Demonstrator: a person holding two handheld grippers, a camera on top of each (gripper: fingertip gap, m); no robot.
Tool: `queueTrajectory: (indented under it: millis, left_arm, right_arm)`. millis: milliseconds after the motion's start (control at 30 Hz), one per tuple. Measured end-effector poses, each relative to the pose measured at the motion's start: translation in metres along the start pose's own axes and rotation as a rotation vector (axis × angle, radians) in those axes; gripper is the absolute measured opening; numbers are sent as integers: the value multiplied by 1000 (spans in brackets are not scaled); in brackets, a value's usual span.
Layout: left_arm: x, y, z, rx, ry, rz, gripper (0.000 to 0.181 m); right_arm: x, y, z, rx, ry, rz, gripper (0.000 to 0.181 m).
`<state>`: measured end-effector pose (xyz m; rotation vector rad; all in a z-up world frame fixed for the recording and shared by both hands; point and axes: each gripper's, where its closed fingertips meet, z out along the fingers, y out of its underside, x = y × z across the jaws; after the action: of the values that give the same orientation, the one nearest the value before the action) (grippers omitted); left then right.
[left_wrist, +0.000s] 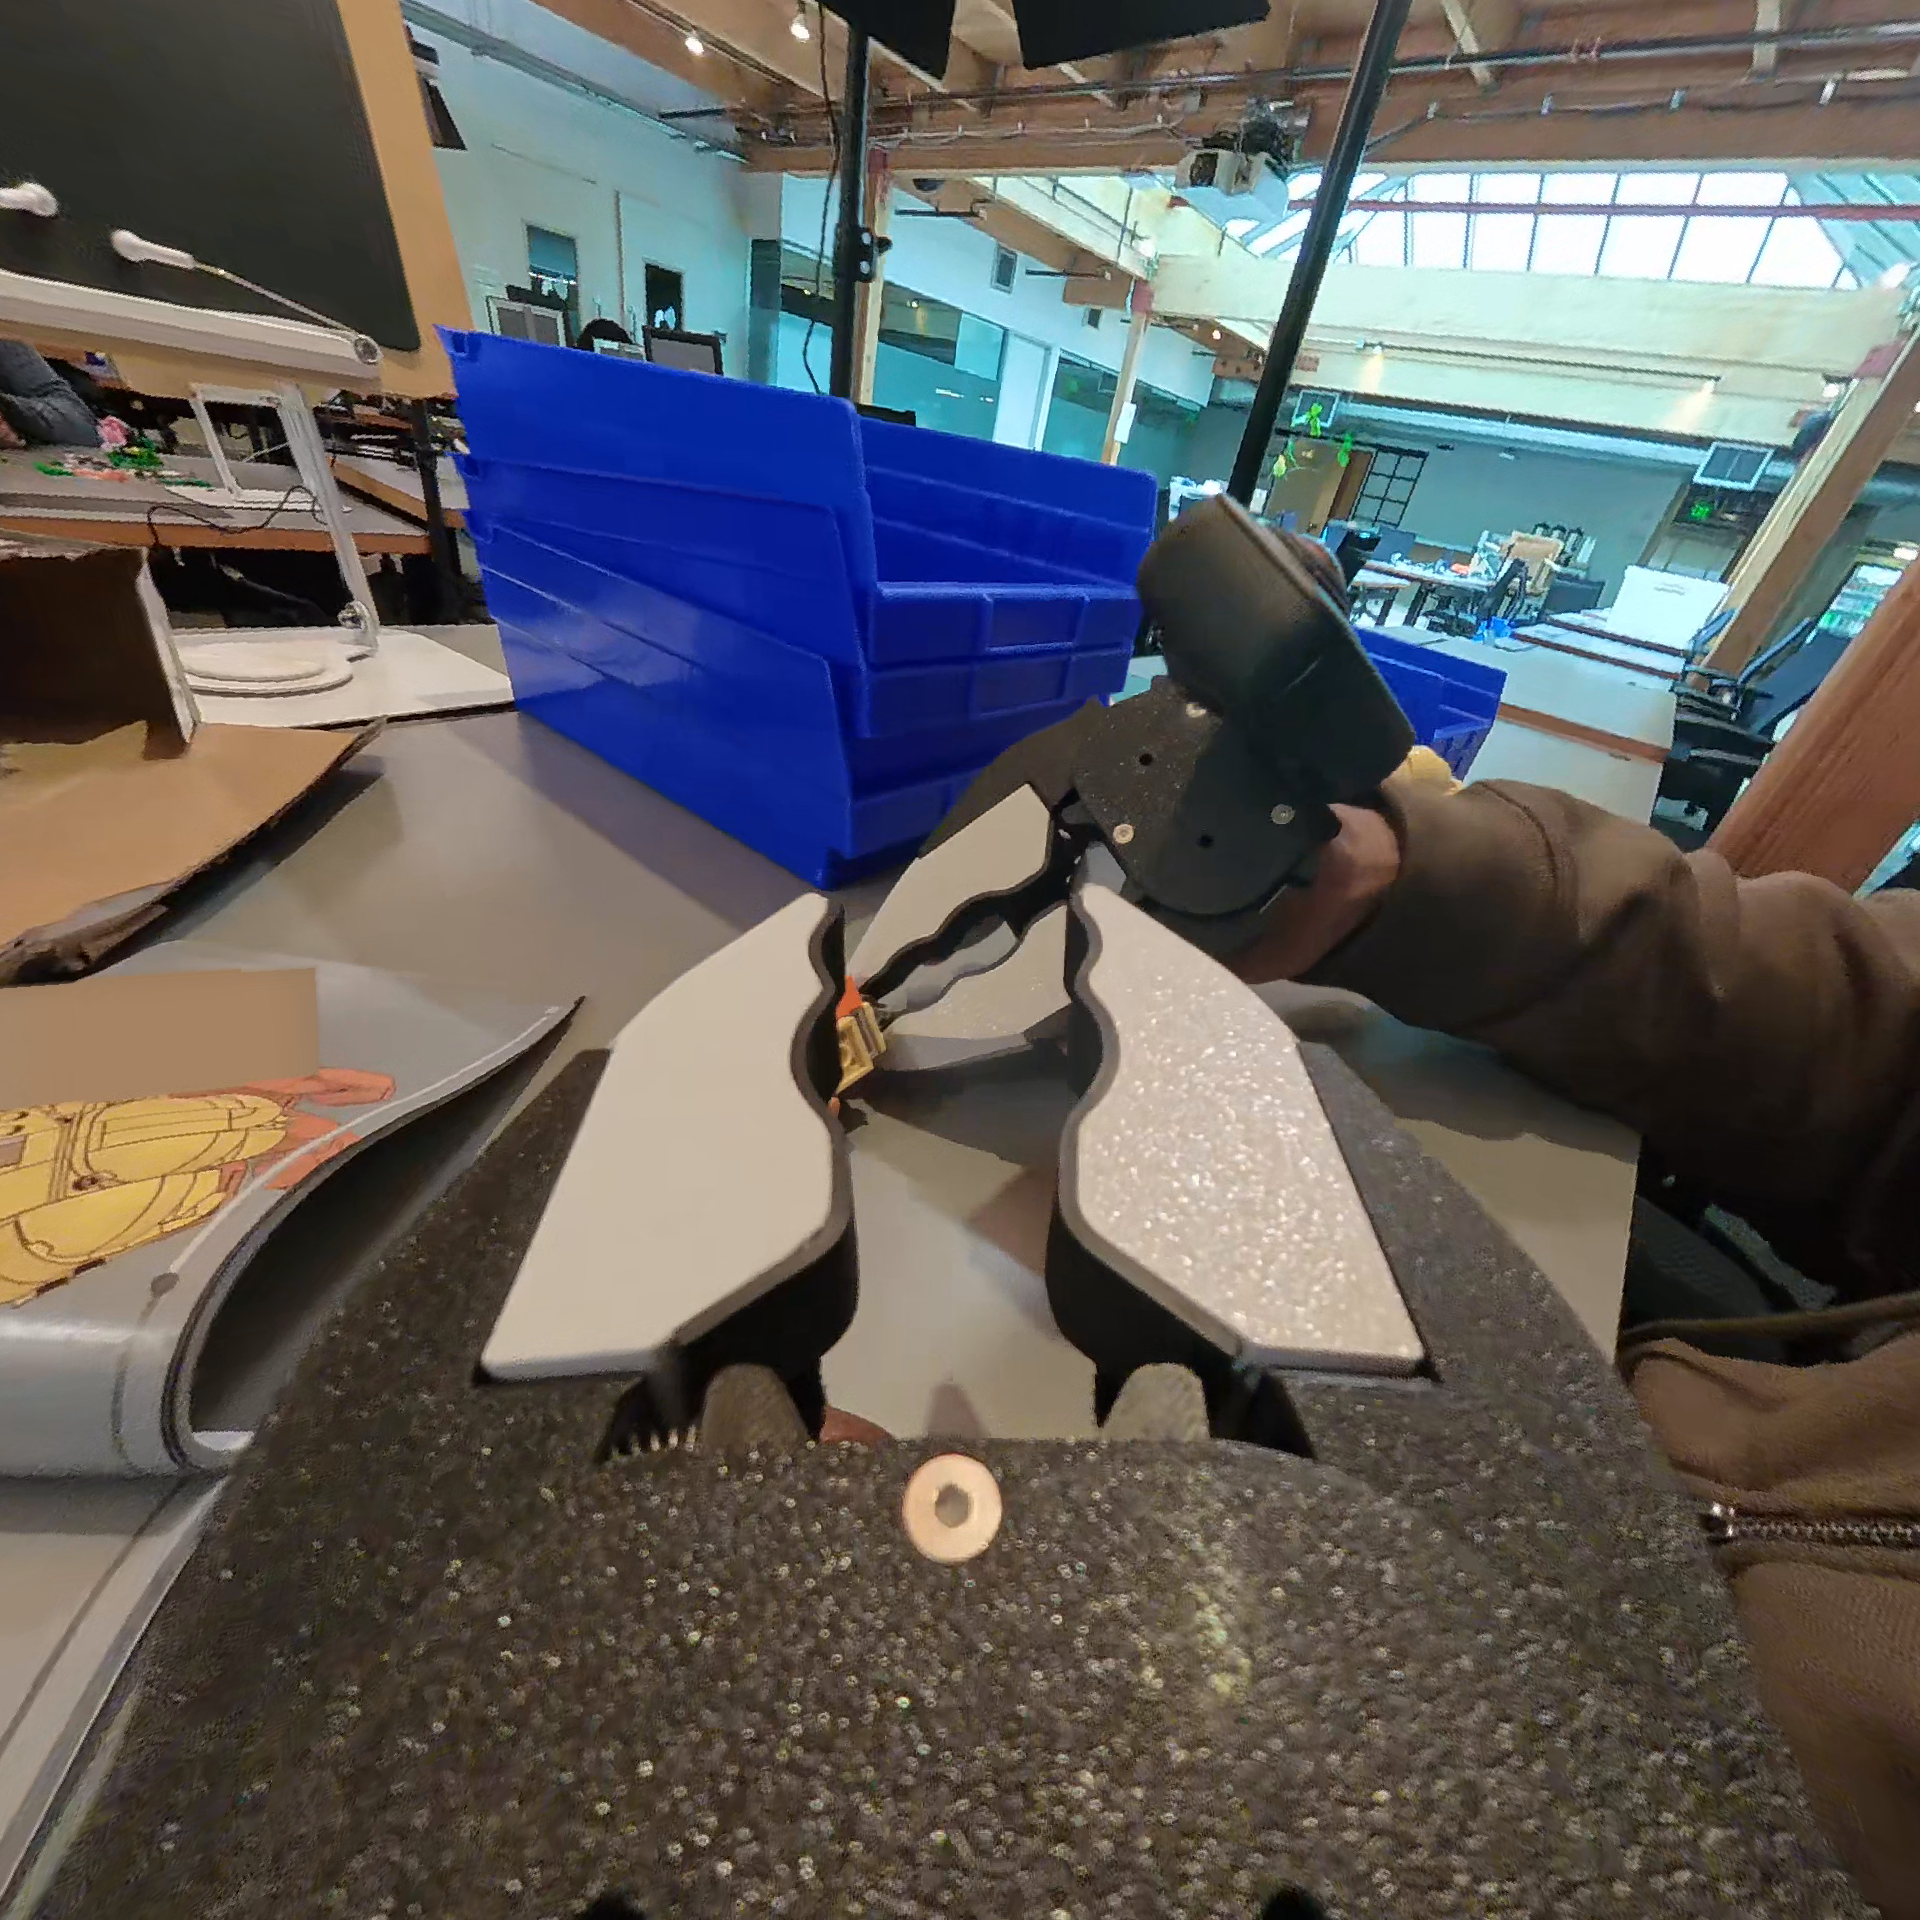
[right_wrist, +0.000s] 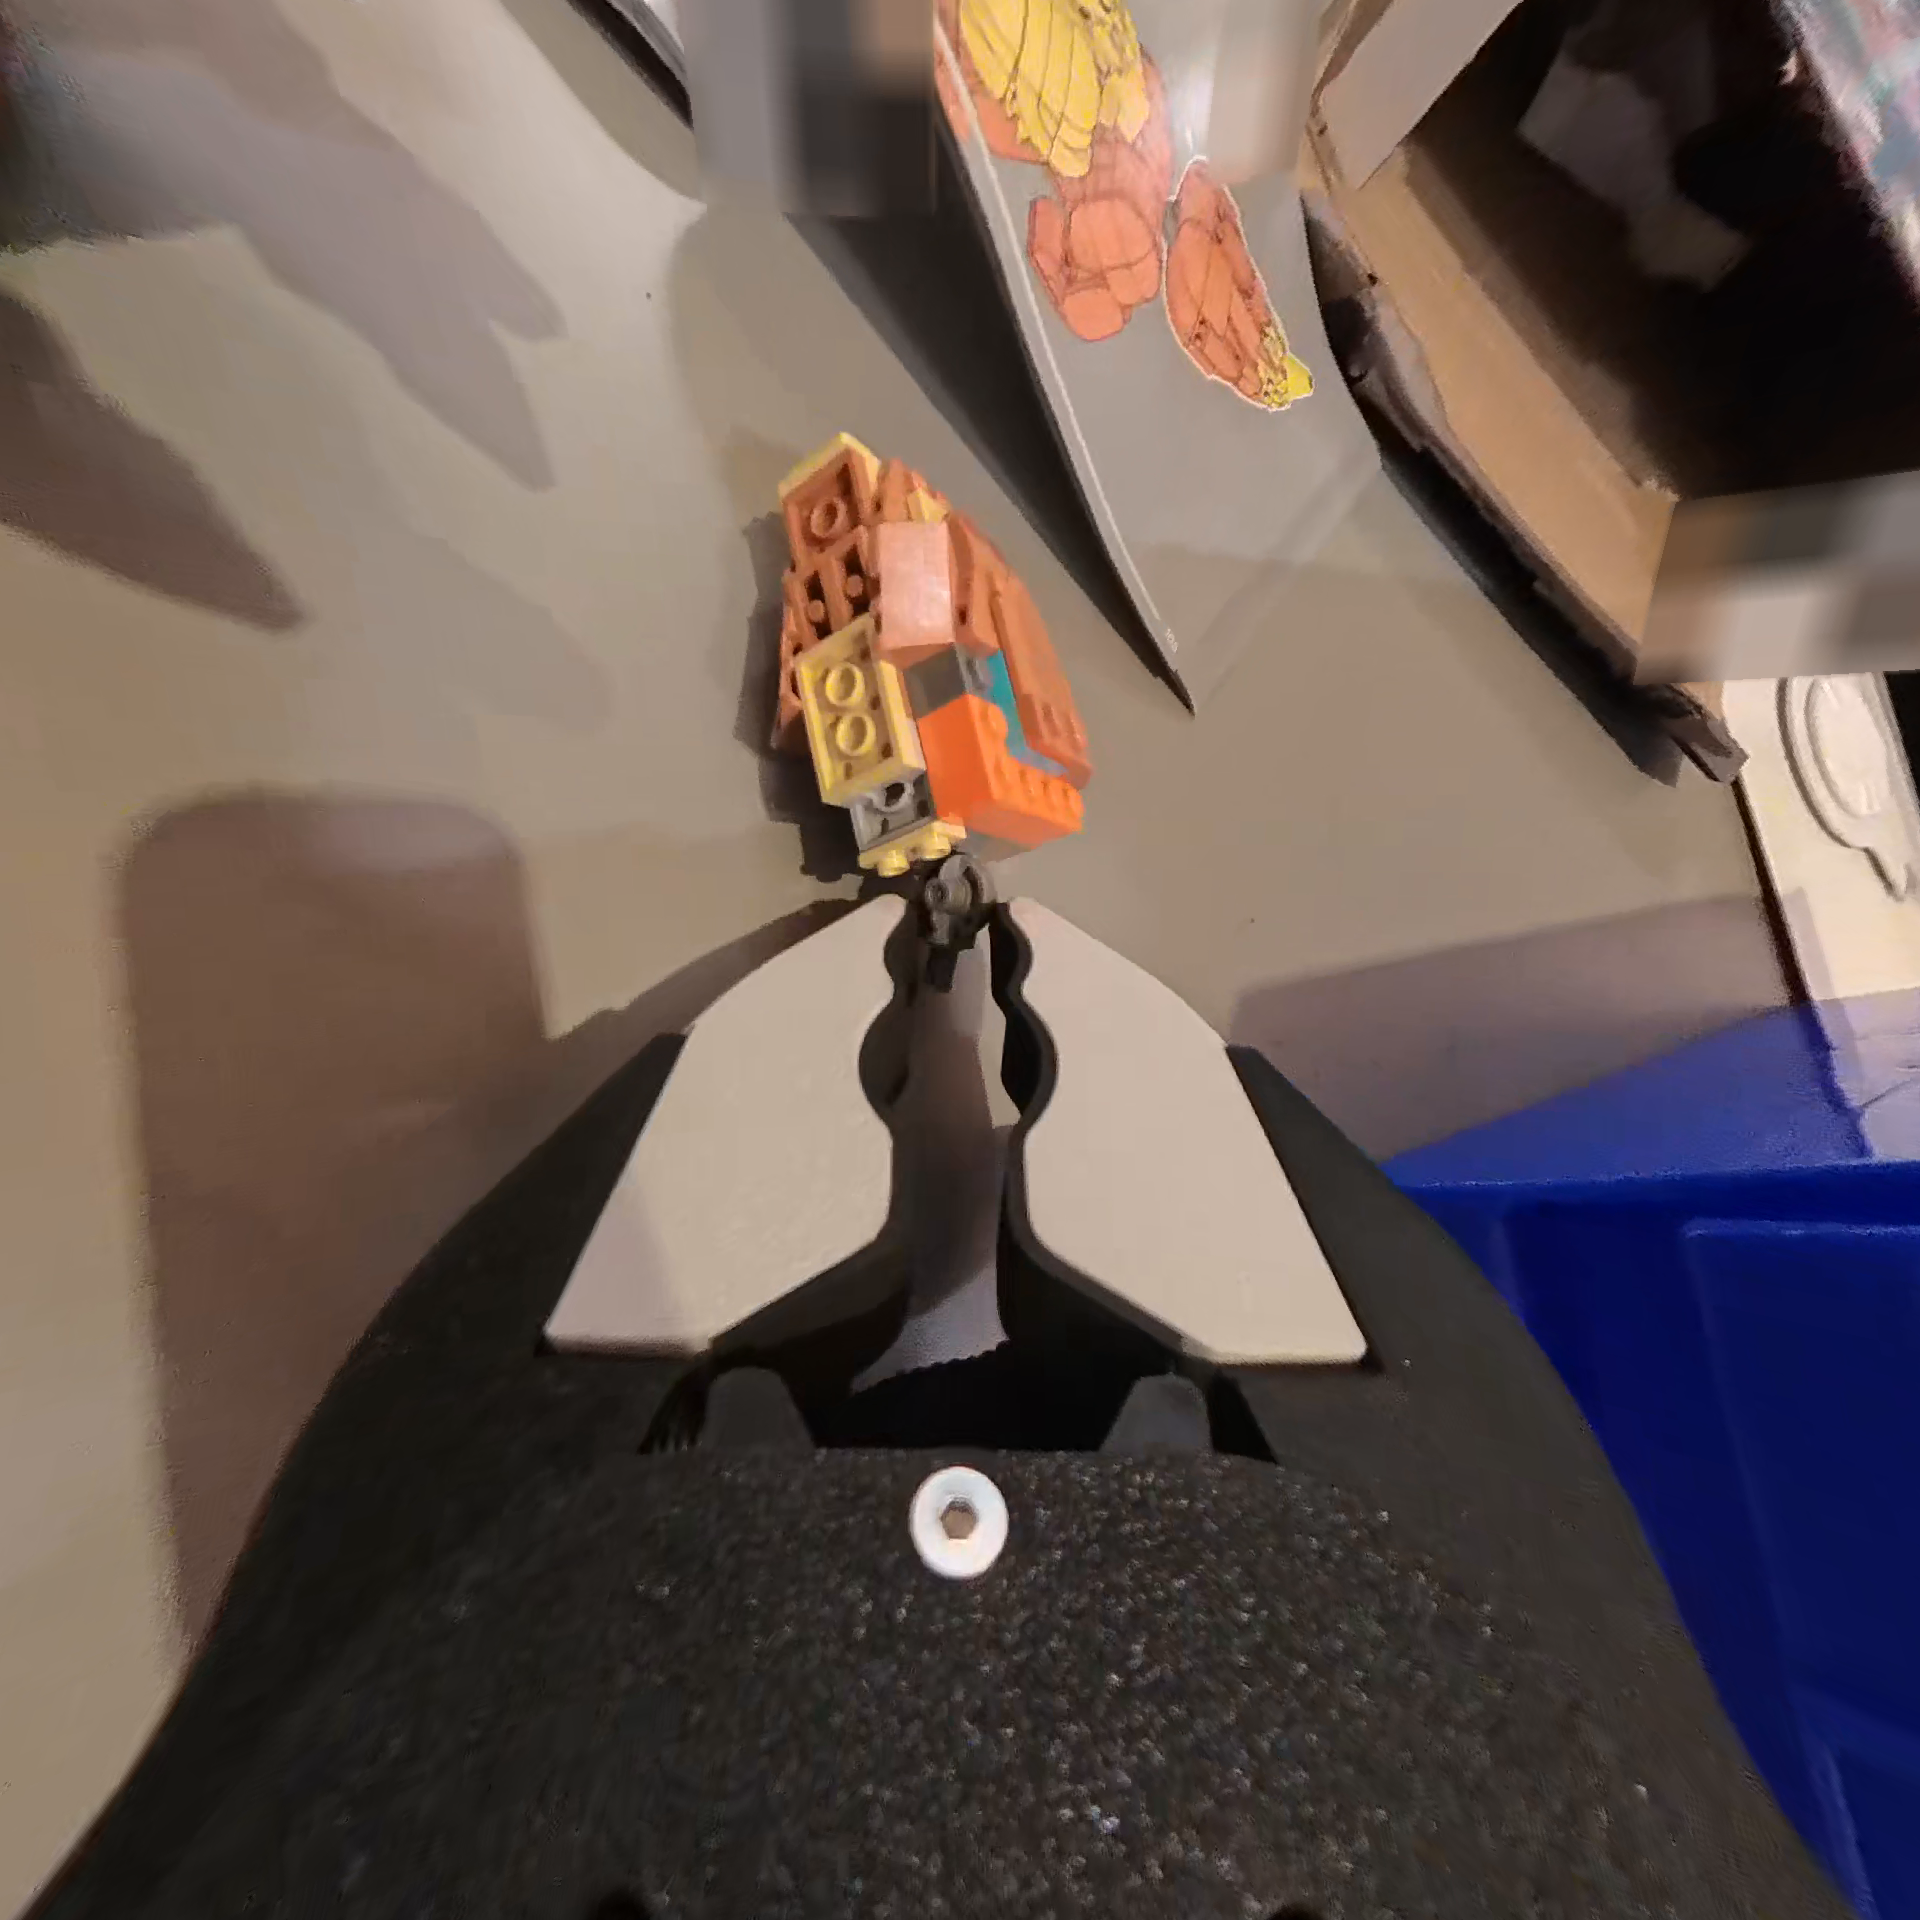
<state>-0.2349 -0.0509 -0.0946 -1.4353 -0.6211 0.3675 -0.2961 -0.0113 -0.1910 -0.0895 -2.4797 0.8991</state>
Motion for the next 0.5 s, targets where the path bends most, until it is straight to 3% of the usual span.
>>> queueTrajectory:
  millis: [300,500]
  left_arm:
    - [-9,-4,-4,37,7,-125,40]
    - [-5,3,2,-29,38,-103,40]
  right_arm:
    - [23,-13,-30,198,-130,431,9]
    - [30,-14,-41,268,-177,543,0]
